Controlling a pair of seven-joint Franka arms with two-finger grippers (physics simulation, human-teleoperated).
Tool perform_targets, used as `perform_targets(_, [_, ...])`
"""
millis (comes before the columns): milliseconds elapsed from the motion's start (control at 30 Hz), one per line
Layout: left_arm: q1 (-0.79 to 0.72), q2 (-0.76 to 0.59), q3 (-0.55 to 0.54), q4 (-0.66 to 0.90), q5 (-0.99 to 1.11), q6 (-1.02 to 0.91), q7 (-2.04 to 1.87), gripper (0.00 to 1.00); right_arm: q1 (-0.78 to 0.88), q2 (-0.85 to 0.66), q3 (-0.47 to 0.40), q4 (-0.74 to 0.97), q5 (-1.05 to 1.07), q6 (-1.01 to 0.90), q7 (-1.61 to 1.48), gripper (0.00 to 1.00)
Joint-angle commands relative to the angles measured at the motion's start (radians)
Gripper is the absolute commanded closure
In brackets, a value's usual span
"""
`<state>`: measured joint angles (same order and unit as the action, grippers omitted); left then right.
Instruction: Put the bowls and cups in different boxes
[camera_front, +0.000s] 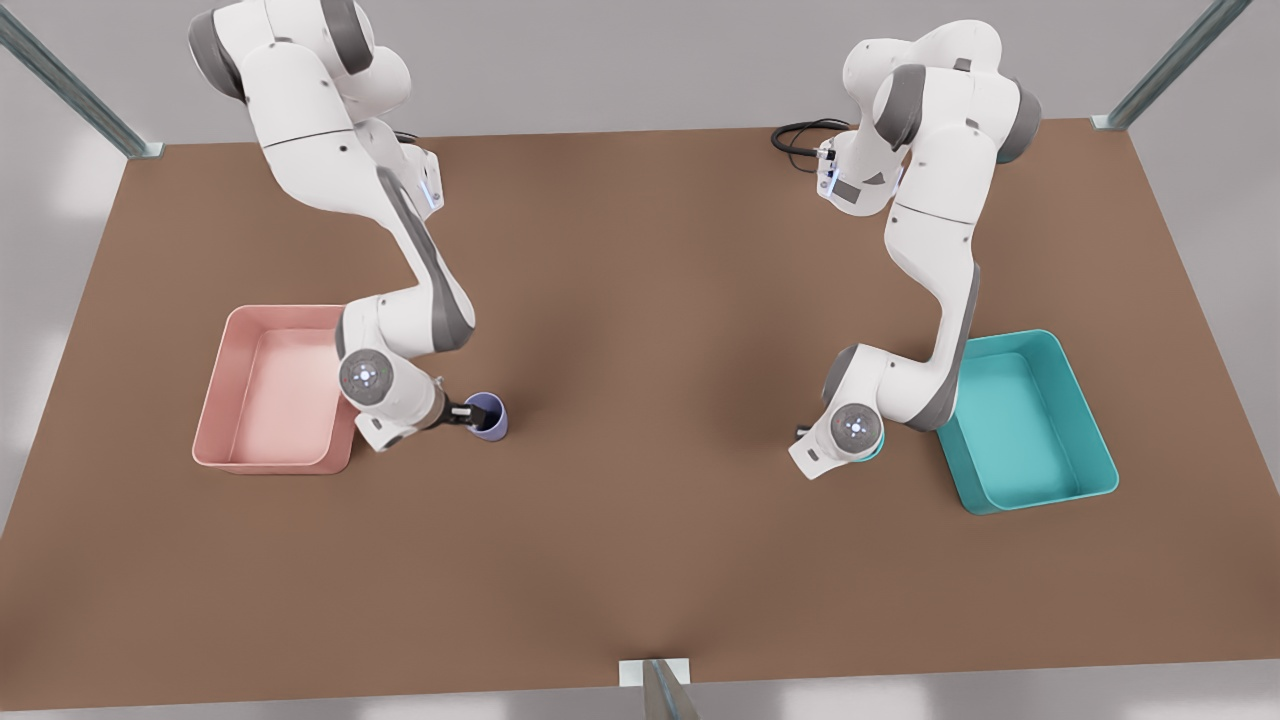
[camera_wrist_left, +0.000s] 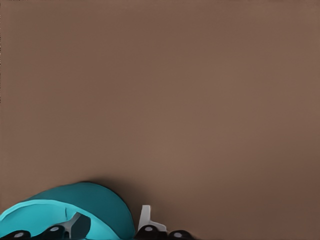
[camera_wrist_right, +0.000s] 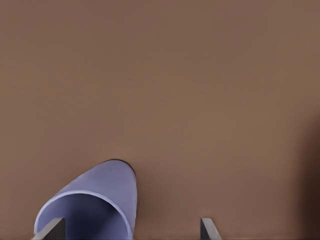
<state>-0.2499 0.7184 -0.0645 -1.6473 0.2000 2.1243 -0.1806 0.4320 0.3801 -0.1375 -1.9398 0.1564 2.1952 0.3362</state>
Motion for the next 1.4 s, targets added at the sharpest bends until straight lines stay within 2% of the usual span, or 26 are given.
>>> perform_targets(0, [0.0,-0.002,0.0,0.001,-0.002,0.031,-0.102,0.62,0.007,-0.003,-0.001,-0.017,0.002,0.055,0.115,0.0])
perform_targets(33, [0.0,-0.004,0.002,0.003,-0.002,0.029,-0.1,0.76,0.008,-0.003,0.001,-0.031,0.002,0.063,0.116,0.0])
perform_targets(67, [0.0,-0.007,0.002,0.004,-0.002,0.028,-0.097,0.79,0.013,-0.001,0.001,-0.037,0.002,0.067,0.115,0.0])
perform_targets(200, [-0.014,-0.08,0.058,0.024,0.002,-0.084,-0.097,0.79,0.014,0.016,0.001,-0.045,0.0,0.075,0.115,0.0])
perform_targets(267, [0.024,-0.163,0.101,0.038,0.004,-0.195,-0.094,0.79,0.021,0.037,0.001,-0.045,0.002,0.078,0.115,0.0])
perform_targets(333, [0.041,-0.171,0.118,0.046,-0.004,-0.204,-0.099,0.79,0.021,0.051,0.001,-0.045,0.002,0.083,0.115,0.0])
perform_targets(433, [0.1,-0.258,0.138,0.046,-0.002,-0.245,-0.097,0.79,0.021,0.068,0.002,-0.045,0.0,0.09,0.116,0.02])
perform_targets(533, [0.254,-0.289,0.14,0.047,-0.004,-0.239,-0.091,0.79,0.021,0.072,0.009,-0.045,0.0,0.097,0.115,0.36])
perform_targets(633, [0.325,-0.188,0.155,0.037,-0.008,-0.107,-0.056,0.79,0.021,0.079,0.016,-0.037,0.0,0.097,0.116,0.52])
perform_targets(700, [0.331,-0.148,0.16,0.003,-0.008,-0.037,-0.05,0.79,0.021,0.083,0.016,-0.033,0.0,0.095,0.116,0.73])
perform_targets(733, [0.331,-0.136,0.16,-0.041,-0.008,-0.006,-0.051,0.79,0.021,0.086,0.016,-0.031,0.002,0.094,0.118,0.79])
perform_targets(867, [0.331,-0.062,0.16,-0.091,-0.037,0.074,-0.051,0.79,0.005,0.028,0.015,-0.03,0.003,0.066,0.118,0.79])
perform_targets(900, [0.331,-0.063,0.16,-0.091,-0.039,0.071,-0.051,0.38,-0.007,-0.016,0.013,-0.03,0.003,0.038,0.098,0.79])
perform_targets(933, [0.334,-0.063,0.16,-0.089,-0.039,0.071,-0.048,0.19,-0.048,-0.069,0.01,-0.03,0.003,-0.012,0.021,0.79])
perform_targets(1000, [0.342,-0.088,0.158,-0.088,-0.04,0.045,-0.046,0.0,-0.142,-0.168,0.006,-0.028,-0.003,-0.135,-0.132,0.79])
perform_targets(1067, [0.34,-0.209,0.16,-0.072,-0.051,-0.158,-0.046,0.0,-0.285,-0.225,0.001,-0.008,-0.034,-0.258,-0.373,0.79])
perform_targets(1167, [0.321,-0.307,0.143,0.007,-0.048,-0.36,-0.046,0.0,-0.421,-0.286,-0.001,-0.01,-0.139,-0.296,-0.618,0.79])
perform_targets(1200, [0.27,-0.392,0.071,0.026,-0.053,-0.425,-0.053,0.0,-0.466,-0.288,-0.002,-0.013,-0.141,-0.301,-0.674,0.79])
perform_targets(1267, [0.19,-0.565,0.02,0.061,-0.159,-0.585,0.022,0.0,-0.536,-0.276,-0.002,-0.01,-0.187,-0.27,-0.738,0.79])
perform_targets(1300, [0.19,-0.518,-0.017,0.202,-0.14,-0.736,0.096,0.0,-0.555,-0.256,-0.002,-0.018,-0.187,-0.224,-0.76,0.79])
perform_targets(1367, [0.184,-0.521,-0.084,0.228,-0.134,-0.808,0.087,0.0,-0.564,-0.233,-0.001,-0.057,-0.187,-0.146,-0.76,0.79])
